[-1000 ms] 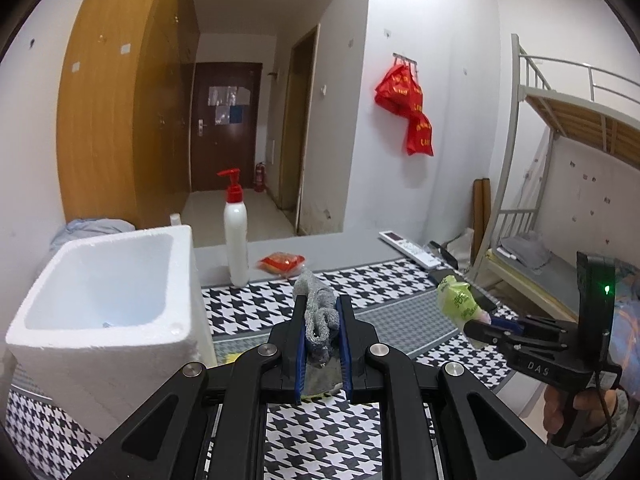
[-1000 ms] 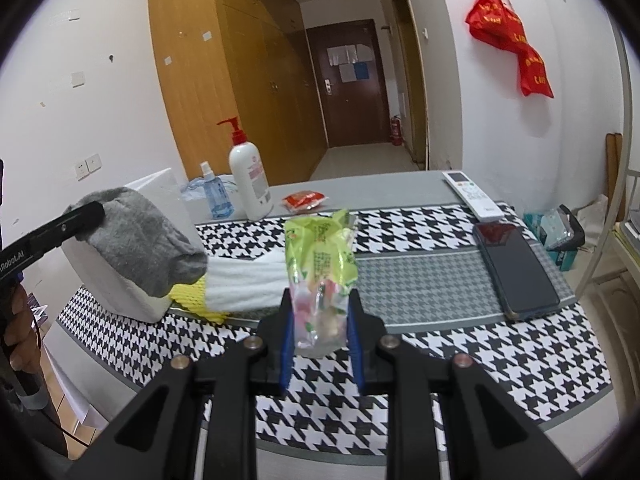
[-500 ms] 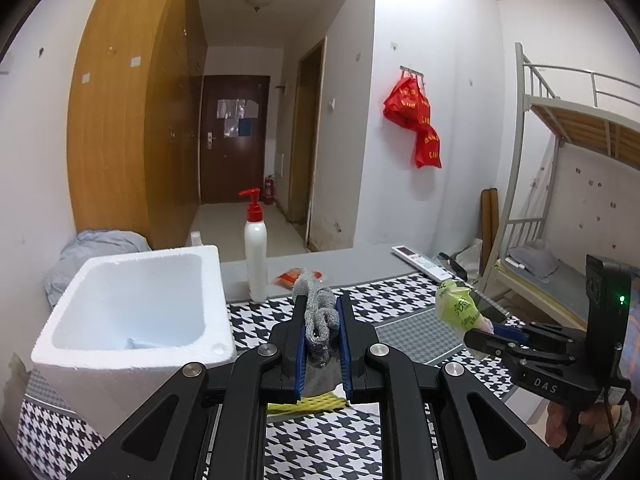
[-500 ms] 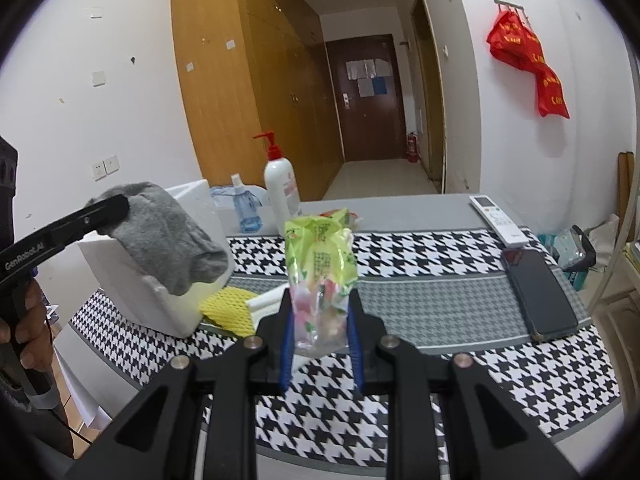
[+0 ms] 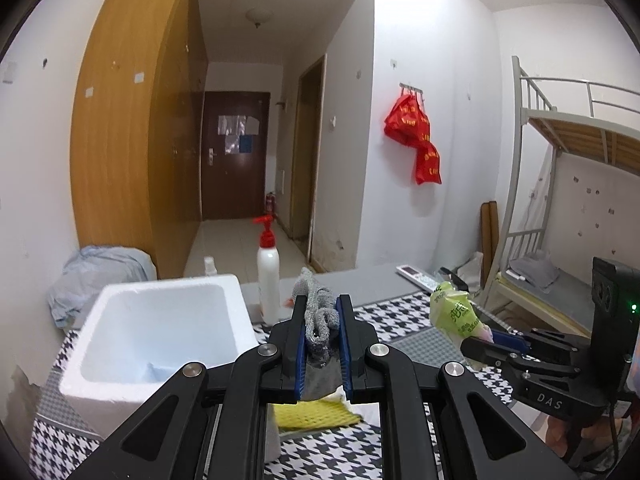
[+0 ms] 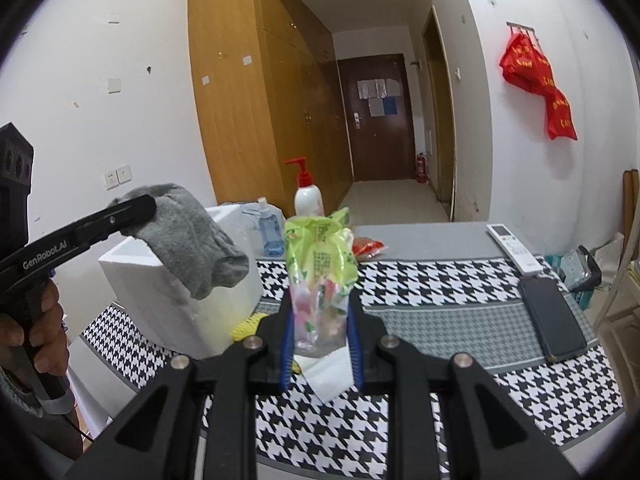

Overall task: Organize soft objects
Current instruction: 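Carry the grey sock with the left tool over the foam box, then lower the sock into the foam box and open the left tool, then carry the green snack packet with the right tool over the foam box, then open the right tool to drop the packet into the box, then withdraw the right tool from the foam box, then move both tools toward the yellow net sponge and white tissues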

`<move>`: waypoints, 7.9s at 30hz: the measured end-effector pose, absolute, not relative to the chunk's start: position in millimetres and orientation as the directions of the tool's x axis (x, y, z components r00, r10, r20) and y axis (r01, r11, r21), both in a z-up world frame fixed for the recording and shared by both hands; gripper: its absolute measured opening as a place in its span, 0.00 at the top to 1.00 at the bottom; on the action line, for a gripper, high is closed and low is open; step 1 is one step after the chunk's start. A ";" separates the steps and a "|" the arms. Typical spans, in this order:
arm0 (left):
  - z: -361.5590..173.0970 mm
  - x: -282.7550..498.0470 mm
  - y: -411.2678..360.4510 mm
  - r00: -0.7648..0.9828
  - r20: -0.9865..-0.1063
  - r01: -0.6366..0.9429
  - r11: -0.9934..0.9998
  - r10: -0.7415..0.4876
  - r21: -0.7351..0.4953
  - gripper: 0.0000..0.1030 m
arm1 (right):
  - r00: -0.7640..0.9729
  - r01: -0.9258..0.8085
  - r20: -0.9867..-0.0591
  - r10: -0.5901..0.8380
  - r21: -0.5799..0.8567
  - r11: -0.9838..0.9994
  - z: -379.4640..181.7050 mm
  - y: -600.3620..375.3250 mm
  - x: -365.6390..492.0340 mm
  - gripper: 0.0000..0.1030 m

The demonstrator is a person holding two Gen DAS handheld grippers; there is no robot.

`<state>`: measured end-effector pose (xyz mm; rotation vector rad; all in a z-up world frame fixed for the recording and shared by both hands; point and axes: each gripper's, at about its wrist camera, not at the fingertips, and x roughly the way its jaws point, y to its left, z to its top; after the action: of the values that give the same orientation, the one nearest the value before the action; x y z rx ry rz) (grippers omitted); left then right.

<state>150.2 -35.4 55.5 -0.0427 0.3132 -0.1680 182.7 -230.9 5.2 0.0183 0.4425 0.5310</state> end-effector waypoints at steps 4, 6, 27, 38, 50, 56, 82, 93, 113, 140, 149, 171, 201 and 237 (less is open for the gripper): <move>62.9 144.6 -31.6 0.951 -0.273 0.133 0.990 -0.142 -0.051 0.86 | 0.772 -0.501 -0.384 0.507 0.122 0.857 13.8 -222.8 181.7 0.74; 66.1 143.7 -28.5 0.956 -0.263 0.125 0.991 -0.133 -0.045 0.86 | 0.771 -0.511 -0.374 0.516 0.120 0.851 17.1 -219.8 181.2 0.74; 92.9 131.3 11.8 0.977 -0.212 -0.010 0.999 0.003 -0.035 0.86 | 0.740 -0.594 -0.330 0.586 0.085 0.800 34.7 -181.9 180.2 0.74; 85.8 131.9 29.6 0.966 -0.252 -0.069 0.996 0.053 -0.053 0.86 | 0.702 -0.651 -0.322 0.635 0.069 0.756 37.9 -156.9 177.5 0.74; 62.6 167.3 44.5 0.927 -0.372 -0.078 0.994 0.044 -0.076 0.86 | 0.697 -0.656 -0.344 0.630 0.051 0.753 34.1 -145.0 183.6 0.74; 50.6 182.5 51.8 0.905 -0.421 -0.104 0.992 0.062 -0.078 0.86 | 0.690 -0.656 -0.361 0.627 0.055 0.753 30.7 -140.2 189.1 0.74; 50.0 173.3 59.6 0.916 -0.392 -0.116 0.991 0.084 -0.059 0.06 | 0.692 -0.640 -0.387 0.610 0.063 0.766 28.9 -127.0 197.1 0.74; 55.7 149.2 71.4 0.932 -0.337 -0.157 0.987 0.134 -0.042 0.01 | 0.695 -0.641 -0.379 0.611 0.058 0.766 32.3 -115.2 198.3 0.74; 58.0 116.8 106.1 0.929 -0.311 -0.234 0.970 0.203 -0.065 0.01 | 0.663 -0.683 -0.388 0.640 0.035 0.730 38.7 -74.9 202.3 0.74; 45.3 94.2 126.8 0.910 -0.343 -0.276 0.958 0.234 -0.078 0.01 | 0.602 -0.731 -0.434 0.670 0.038 0.682 36.9 -25.5 214.3 0.74; 48.9 89.4 138.1 0.910 -0.332 -0.287 0.955 0.248 -0.072 0.01 | 0.595 -0.731 -0.465 0.656 0.027 0.682 32.4 -8.9 221.2 0.74; 45.4 97.5 142.3 0.913 -0.332 -0.278 0.957 0.236 -0.084 0.01 | 0.559 -0.728 -0.509 0.654 0.076 0.681 29.0 1.6 234.8 0.19; 63.6 91.9 84.9 0.933 -0.293 -0.234 0.971 0.208 -0.055 0.01 | 0.634 -0.704 -0.387 0.670 0.069 0.706 55.5 -70.8 203.1 0.00; 72.5 100.5 -10.1 0.972 -0.233 -0.007 1.000 0.004 -0.010 0.01 | 0.818 -0.527 -0.265 0.511 0.011 0.850 69.1 -182.4 158.2 0.00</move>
<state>100.5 -10.1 72.5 -0.0106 0.2353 0.0053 158.2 -182.4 69.1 -0.0637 0.2646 0.5533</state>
